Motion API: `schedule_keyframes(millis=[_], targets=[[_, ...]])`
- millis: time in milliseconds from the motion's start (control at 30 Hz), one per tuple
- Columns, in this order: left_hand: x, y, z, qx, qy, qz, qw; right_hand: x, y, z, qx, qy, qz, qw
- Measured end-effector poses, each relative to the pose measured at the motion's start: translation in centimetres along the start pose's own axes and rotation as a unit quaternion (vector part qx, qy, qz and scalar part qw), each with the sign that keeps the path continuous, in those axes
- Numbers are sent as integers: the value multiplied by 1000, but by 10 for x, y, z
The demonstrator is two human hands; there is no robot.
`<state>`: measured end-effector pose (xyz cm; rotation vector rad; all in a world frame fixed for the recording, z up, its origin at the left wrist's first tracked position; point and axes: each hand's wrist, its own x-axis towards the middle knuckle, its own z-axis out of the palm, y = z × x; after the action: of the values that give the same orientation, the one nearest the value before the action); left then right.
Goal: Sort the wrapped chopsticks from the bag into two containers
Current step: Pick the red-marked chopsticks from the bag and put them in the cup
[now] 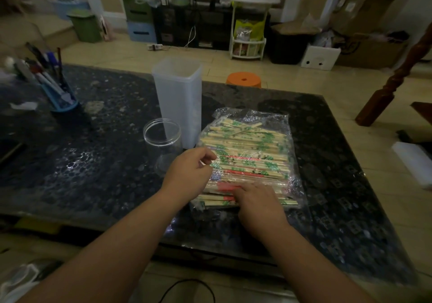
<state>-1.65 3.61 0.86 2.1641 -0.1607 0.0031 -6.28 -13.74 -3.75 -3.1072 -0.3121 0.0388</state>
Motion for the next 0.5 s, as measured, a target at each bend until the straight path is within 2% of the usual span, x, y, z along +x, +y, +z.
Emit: schedule_keyframes(millis=[233,333,500], targets=[[-3,-2,-6,36,3,10,999,1,-3,-5,-45,-20,12,999],[-1,-3,-8,36,18,17,999,-3,-3,-8,-26,-6,6,1000],[-1,-1,-13,46,111,61,991,-6,-5,-24,9,46,-11,999]])
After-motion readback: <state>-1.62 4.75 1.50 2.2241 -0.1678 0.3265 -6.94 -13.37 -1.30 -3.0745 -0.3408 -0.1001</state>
